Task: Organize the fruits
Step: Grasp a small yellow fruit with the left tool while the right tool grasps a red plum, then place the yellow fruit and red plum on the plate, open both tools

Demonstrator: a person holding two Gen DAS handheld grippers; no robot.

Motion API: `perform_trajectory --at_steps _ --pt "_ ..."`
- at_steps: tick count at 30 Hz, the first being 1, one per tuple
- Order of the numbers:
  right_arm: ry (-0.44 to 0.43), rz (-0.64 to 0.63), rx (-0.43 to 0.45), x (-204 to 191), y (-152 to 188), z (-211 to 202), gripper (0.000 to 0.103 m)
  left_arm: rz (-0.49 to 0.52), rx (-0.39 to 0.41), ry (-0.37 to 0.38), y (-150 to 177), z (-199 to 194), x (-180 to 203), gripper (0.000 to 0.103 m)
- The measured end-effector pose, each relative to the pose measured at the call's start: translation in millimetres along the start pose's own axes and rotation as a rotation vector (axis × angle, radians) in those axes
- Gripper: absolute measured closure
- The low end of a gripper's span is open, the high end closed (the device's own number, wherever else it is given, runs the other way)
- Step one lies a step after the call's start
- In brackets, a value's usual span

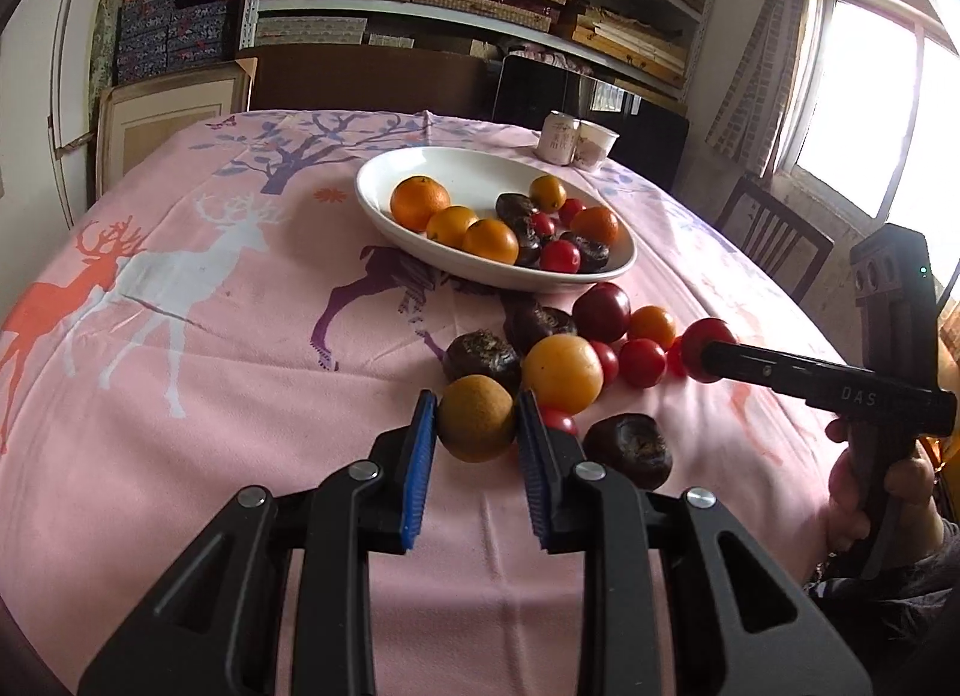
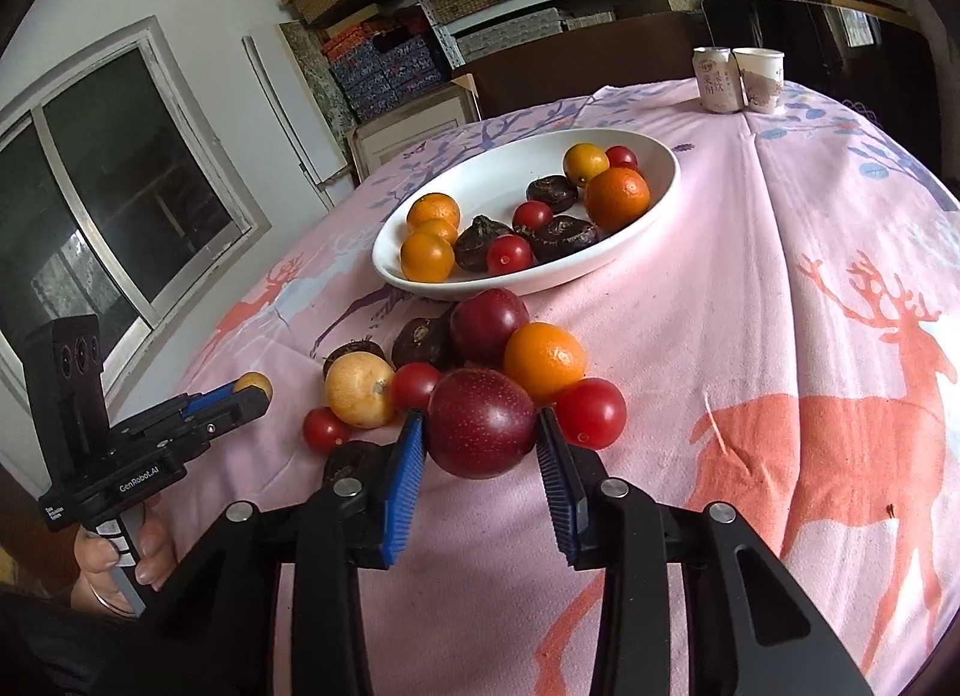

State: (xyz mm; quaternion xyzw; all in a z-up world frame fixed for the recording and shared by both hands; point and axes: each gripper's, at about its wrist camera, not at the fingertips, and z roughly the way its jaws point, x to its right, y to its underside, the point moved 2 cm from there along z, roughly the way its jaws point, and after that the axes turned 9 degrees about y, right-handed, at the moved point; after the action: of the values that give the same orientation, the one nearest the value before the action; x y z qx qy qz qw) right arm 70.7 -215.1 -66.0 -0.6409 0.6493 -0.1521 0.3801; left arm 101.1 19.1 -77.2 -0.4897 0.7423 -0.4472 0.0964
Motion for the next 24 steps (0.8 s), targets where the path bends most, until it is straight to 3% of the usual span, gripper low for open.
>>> perform_trajectory --at_steps 6,13,15,17,20,24 --pt "0.017 -0.013 0.055 -1 -66 -3 0.065 0.039 -0.005 0.019 -60 26 16 0.077" --pt "0.082 -0.007 0.013 2 -126 59 0.063 0.030 -0.065 0.021 -133 109 10 0.077" --pt "0.093 0.015 0.013 5 -133 70 0.058 0.010 -0.081 -0.015 -143 127 4 0.061" --pt "0.077 0.042 0.028 7 -131 66 0.050 -0.020 -0.070 -0.026 -145 128 -2 0.051" --pt "0.085 0.009 0.056 5 -115 48 0.049 -0.013 -0.042 -0.018 -132 106 -2 0.039" --pt "0.068 0.018 0.069 17 -73 21 0.045 0.067 -0.067 0.004 -87 67 13 0.038"
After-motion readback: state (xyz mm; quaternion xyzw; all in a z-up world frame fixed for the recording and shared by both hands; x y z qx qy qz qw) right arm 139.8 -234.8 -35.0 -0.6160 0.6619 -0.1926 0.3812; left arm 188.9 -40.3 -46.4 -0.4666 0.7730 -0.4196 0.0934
